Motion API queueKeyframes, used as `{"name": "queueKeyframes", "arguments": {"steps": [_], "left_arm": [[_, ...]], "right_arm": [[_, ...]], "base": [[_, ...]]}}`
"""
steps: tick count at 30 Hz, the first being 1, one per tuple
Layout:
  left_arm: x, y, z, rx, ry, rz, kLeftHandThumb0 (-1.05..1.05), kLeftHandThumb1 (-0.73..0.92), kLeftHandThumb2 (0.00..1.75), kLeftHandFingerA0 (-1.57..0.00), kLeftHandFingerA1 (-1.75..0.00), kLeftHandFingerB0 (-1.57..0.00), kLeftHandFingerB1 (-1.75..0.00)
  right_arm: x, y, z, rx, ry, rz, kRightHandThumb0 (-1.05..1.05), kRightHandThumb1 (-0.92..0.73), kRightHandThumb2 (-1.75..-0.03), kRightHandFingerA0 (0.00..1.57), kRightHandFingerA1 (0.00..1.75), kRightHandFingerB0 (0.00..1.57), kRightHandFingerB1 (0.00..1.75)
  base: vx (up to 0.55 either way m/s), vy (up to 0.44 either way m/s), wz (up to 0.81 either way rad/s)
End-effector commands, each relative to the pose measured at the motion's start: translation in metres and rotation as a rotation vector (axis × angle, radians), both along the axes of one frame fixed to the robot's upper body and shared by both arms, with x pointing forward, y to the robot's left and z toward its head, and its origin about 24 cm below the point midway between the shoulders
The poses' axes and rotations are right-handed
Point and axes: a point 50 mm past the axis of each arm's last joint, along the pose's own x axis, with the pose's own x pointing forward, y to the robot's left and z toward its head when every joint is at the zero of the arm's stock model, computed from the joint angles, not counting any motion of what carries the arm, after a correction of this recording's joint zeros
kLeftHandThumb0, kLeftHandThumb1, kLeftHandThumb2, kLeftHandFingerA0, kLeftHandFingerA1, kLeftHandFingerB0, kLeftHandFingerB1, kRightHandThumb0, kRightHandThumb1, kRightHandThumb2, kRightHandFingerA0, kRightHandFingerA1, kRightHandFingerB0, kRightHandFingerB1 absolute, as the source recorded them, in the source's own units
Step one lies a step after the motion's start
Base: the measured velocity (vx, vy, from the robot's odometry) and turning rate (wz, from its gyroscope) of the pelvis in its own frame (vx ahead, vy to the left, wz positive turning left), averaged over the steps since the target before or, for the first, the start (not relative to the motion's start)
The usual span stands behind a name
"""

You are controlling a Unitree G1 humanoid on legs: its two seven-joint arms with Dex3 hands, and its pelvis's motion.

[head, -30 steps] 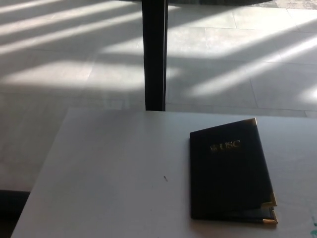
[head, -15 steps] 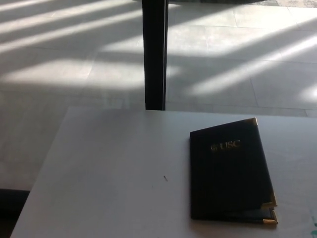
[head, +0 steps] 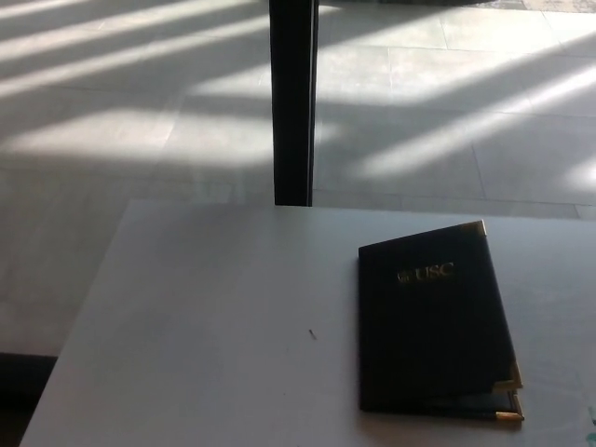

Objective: There is a diary kept infront of the robot and the robot uses its right hand to grab its cover and puses it to the left to open it.

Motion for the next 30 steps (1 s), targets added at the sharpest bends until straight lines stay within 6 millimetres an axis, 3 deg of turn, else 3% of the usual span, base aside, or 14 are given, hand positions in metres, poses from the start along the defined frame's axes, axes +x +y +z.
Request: {"name": "queueKeyframes", "arguments": {"steps": [1, 8, 9, 10, 12, 13, 14, 18, 21, 22, 27, 28, 29, 30], "left_arm": [[-0.003, 0.006, 0.004, 0.01, -0.003, 0.016, -1.05, 0.92, 1.73, -0.6, -1.38, -0.16, -1.08], [-0.003, 0.006, 0.004, -0.002, -0.009, 0.026, -1.05, 0.92, 1.73, -0.63, -1.39, -0.15, -1.08], [-0.003, 0.006, 0.004, 0.0, -0.008, 0.026, -1.05, 0.92, 1.73, -0.59, -1.37, -0.13, -1.06], [-0.003, 0.006, 0.004, -0.002, -0.009, 0.031, -1.05, 0.92, 1.73, -0.65, -1.4, -0.24, -1.13], [-0.003, 0.006, 0.004, -0.006, -0.015, 0.04, -1.05, 0.92, 1.72, -0.7, -1.44, -0.19, -1.11], [-0.003, 0.006, 0.004, -0.008, -0.015, 0.035, -1.05, 0.92, 1.72, -0.56, -1.35, -0.12, -1.06], [-0.003, 0.006, 0.004, 0.001, -0.005, 0.034, -1.03, 0.91, 1.72, -0.7, -1.42, -0.11, -1.03], [-0.003, 0.006, 0.004, -0.001, -0.009, 0.029, -1.03, 0.91, 1.72, -0.76, -1.46, -0.11, -1.04], [-0.004, 0.006, 0.003, 0.001, -0.007, 0.021, -1.04, 0.92, 1.73, -0.53, -1.33, -0.08, -1.03], [-0.004, 0.006, 0.003, 0.0, -0.009, 0.022, -1.05, 0.92, 1.73, -0.46, -1.3, -0.23, -1.13], [-0.006, 0.008, 0.004, 0.009, -0.003, 0.021, -1.03, 0.9, 1.71, -0.51, -1.32, -0.06, -1.0], [-0.006, 0.008, 0.004, 0.007, -0.004, 0.02, -1.05, 0.92, 1.22, -0.34, -1.67, -0.26, -1.44], [-0.006, 0.008, 0.004, 0.013, 0.006, 0.008, -0.92, 0.82, 1.62, -0.4, -1.18, 0.0, -0.9], [-0.006, 0.008, 0.004, 0.008, -0.001, 0.025, -1.01, 0.89, 1.68, -0.47, -1.27, 0.0, -0.94]], "right_arm": [[-0.001, 0.011, -0.013, -0.023, 0.035, 0.02, -0.72, -0.92, -0.7, 0.42, 0.55, 0.29, 0.41], [-0.002, 0.026, -0.029, -0.025, 0.093, 0.046, -0.73, -0.85, -0.77, 0.44, 0.58, 0.3, 0.45], [-0.003, 0.027, -0.034, -0.029, 0.108, 0.046, -0.57, -0.72, -1.15, 0.46, 0.67, 0.16, 0.5], [-0.003, 0.029, -0.037, -0.035, 0.118, 0.057, -0.71, -0.92, -0.74, 0.44, 0.54, 0.31, 0.41], [-0.006, 0.032, -0.045, -0.028, 0.14, 0.072, -0.72, -0.91, -0.72, 0.43, 0.54, 0.3, 0.42], [-0.007, 0.033, -0.048, -0.017, 0.145, 0.068, -0.71, -0.92, -0.71, 0.42, 0.53, 0.3, 0.42], [-0.008, 0.035, -0.051, -0.013, 0.149, 0.067, -0.72, -0.92, -0.71, 0.42, 0.53, 0.3, 0.42], [-0.011, 0.041, -0.059, 0.025, 0.159, 0.059, -0.73, -0.92, -0.7, 0.42, 0.53, 0.31, 0.42], [-0.011, 0.043, -0.062, 0.023, 0.164, 0.067, -0.73, -0.91, -0.72, 0.41, 0.55, 0.27, 0.42], [-0.012, 0.046, -0.065, 0.042, 0.165, 0.068, -0.72, -0.92, -0.72, 0.4, 0.55, 0.28, 0.42], [-0.015, 0.059, -0.076, 0.098, 0.183, 0.081, -0.73, -0.92, -0.71, 0.38, 0.53, 0.26, 0.41], [-0.015, 0.062, -0.078, 0.103, 0.174, 0.096, -0.73, -0.92, -0.71, 0.35, 0.53, 0.23, 0.41], [-0.016, 0.067, -0.079, 0.111, 0.181, 0.099, -0.7, -0.92, -0.74, 0.34, 0.51, 0.23, 0.41], [-0.016, 0.071, -0.08, 0.112, 0.18, 0.118, -0.7, -0.8, -1.04, 0.27, 0.56, 0.19, 0.49]], "base": [[0.0, 0.0, 0.0], [0.0, 0.0, 0.0], [0.0, 0.0, 0.0], [0.0, 0.0, 0.0], [0.0, 0.0, 0.0], [0.0, 0.0, 0.0], [0.0, 0.0, 0.0], [0.0, 0.0, 0.0], [0.0, 0.0, 0.0], [0.0, 0.0, 0.0], [0.0, 0.0, 0.0], [0.0, 0.0, 0.0], [0.0, 0.0, 0.0], [0.0, 0.0, 0.0]]}}
